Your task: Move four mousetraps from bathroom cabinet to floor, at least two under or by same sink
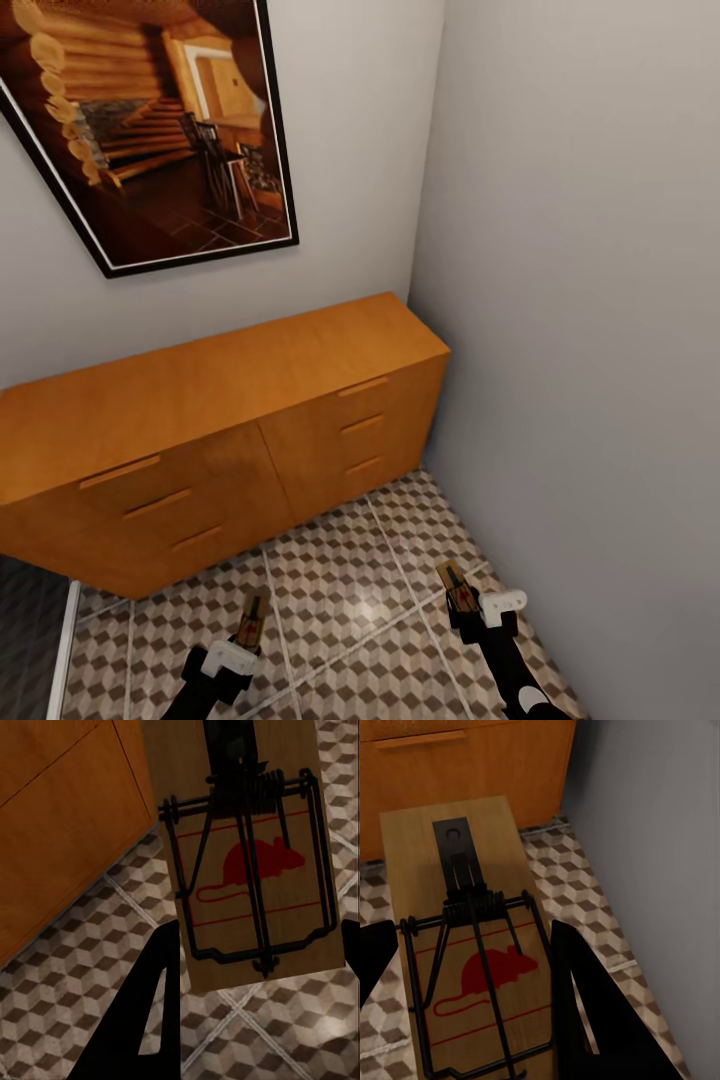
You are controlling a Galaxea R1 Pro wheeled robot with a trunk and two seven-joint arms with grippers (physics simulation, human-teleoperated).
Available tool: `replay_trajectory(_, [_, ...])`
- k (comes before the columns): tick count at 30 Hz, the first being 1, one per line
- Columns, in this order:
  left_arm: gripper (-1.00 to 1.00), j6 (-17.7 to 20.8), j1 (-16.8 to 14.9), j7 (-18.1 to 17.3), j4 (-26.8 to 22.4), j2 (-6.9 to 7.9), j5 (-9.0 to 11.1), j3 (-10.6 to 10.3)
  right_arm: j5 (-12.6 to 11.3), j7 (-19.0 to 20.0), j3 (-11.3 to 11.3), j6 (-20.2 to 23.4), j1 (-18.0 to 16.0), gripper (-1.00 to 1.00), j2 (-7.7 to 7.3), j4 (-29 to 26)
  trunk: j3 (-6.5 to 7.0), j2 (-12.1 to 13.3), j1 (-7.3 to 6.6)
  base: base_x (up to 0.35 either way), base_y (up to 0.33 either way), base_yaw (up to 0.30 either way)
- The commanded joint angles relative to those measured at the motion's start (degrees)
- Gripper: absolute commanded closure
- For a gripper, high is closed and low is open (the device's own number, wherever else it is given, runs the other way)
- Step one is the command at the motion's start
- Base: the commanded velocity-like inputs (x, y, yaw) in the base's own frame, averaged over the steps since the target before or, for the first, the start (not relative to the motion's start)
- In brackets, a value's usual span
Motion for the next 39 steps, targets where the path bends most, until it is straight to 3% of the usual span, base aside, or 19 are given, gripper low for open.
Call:
replay_trajectory(1, [1.00,-0.33,-0.07,-0.05,0.20,-0.08,0.25,-0.50,0.22,-0.45,0.32,-0.13,-0.04,1.00,-0.02,0.05,-0.02,-0.09,0.03,0.000,0.000,0.000])
replay_trajectory(10, [1.00,-0.28,-0.11,-4.54,0.27,-0.82,0.32,-0.50,0.22,-0.45,0.34,-0.19,-0.04,1.00,0.12,0.95,0.57,-0.09,0.03,0.000,0.000,0.000])
replay_trajectory(15, [1.00,-0.24,-0.09,-11.19,0.29,-0.75,0.33,-0.48,0.16,-0.41,0.35,-0.12,-0.04,1.00,0.27,1.12,0.87,-0.09,0.03,0.000,0.000,0.000])
replay_trajectory(21, [1.00,-0.25,-0.12,-13.09,0.20,-0.23,0.78,-0.14,0.13,-0.37,0.29,-0.05,-0.04,1.00,0.18,1.45,1.19,-0.09,0.03,0.000,0.000,0.000])
replay_trajectory(24, [1.00,-0.26,-0.09,-10.60,0.13,0.76,4.50,2.46,0.13,-0.37,0.27,-0.10,-0.04,1.00,0.11,1.95,1.32,-0.09,0.03,0.000,0.000,0.000])
replay_trajectory(26, [1.00,-0.33,-0.09,-5.37,0.12,1.17,9.79,6.32,0.13,-0.36,0.27,-0.11,-0.04,1.00,0.10,2.18,1.41,-0.09,0.03,0.000,0.000,0.000])
replay_trajectory(29, [1.00,-0.45,-0.09,0.87,0.14,1.41,14.09,8.80,0.13,-0.36,0.26,-0.12,-0.04,1.00,0.09,2.28,1.54,-0.09,0.03,0.000,0.000,0.000])
replay_trajectory(34, [1.00,-0.39,-0.08,4.13,0.23,0.58,15.99,9.87,0.13,-0.36,0.26,-0.12,-0.04,1.00,0.08,2.34,1.76,-0.09,0.03,0.000,0.000,0.000])
replay_trajectory(39, [1.00,-0.25,-0.09,4.51,0.31,-0.24,16.27,10.01,0.13,-0.36,0.26,-0.13,-0.04,1.00,0.08,2.42,1.97,-0.09,0.03,0.000,0.000,0.000])
